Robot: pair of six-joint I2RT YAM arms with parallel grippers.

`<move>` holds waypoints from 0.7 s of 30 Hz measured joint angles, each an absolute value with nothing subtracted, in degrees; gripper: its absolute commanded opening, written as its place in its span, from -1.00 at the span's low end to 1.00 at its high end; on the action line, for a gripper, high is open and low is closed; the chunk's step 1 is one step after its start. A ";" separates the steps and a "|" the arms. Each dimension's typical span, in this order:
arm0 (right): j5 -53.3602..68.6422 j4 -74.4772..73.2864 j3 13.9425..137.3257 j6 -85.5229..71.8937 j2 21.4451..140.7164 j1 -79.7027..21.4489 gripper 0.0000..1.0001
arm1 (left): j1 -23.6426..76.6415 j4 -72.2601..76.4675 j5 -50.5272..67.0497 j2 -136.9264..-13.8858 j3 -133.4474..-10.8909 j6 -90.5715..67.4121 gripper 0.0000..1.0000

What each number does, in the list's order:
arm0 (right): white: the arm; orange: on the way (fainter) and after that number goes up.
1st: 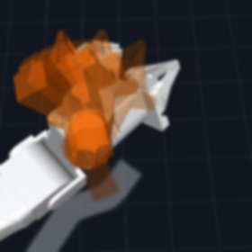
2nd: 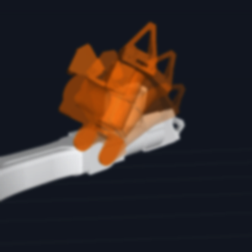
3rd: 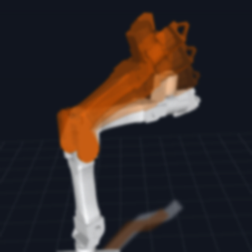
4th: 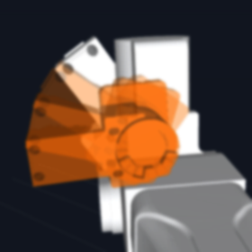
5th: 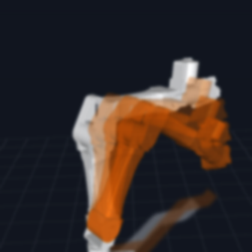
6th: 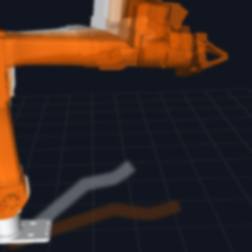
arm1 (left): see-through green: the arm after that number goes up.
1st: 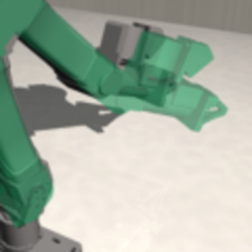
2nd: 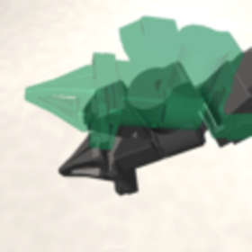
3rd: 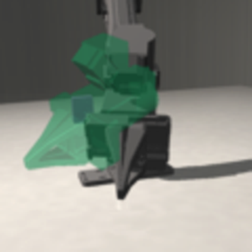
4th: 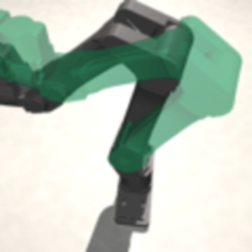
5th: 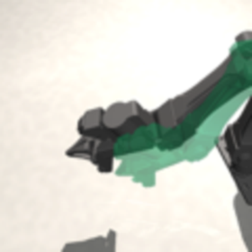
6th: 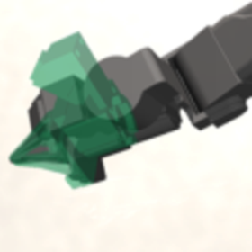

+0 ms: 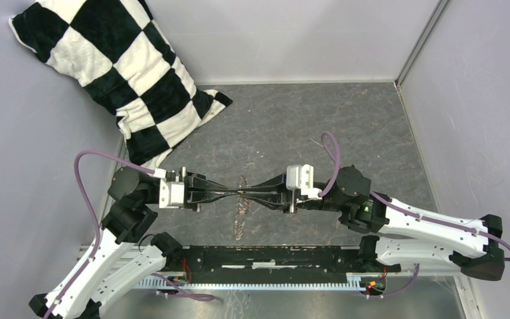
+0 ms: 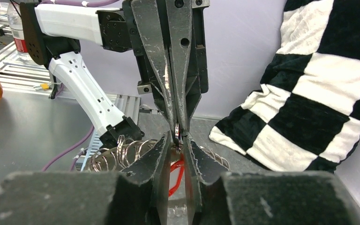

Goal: Put the keys on the keyring
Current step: Adjust the keyring.

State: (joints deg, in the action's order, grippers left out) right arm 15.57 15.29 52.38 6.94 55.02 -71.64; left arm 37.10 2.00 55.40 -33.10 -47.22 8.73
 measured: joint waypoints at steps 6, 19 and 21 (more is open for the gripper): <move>15.11 14.90 52.38 6.94 55.00 -71.64 -0.87 | 37.10 1.91 55.40 -33.04 -47.07 8.73 -0.96; 13.26 -0.43 58.65 8.69 57.12 -71.96 -0.99 | 37.10 -13.21 57.95 -34.54 -50.74 19.18 -0.25; 13.26 -4.84 62.11 9.21 59.31 -71.96 -0.99 | 37.10 -18.15 58.81 -36.03 -53.01 22.83 -0.31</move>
State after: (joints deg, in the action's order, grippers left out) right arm 13.26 -4.84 62.11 9.21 59.31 -71.96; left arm 37.10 -18.15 58.81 -36.03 -53.01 22.83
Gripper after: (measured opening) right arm 0.014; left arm 0.374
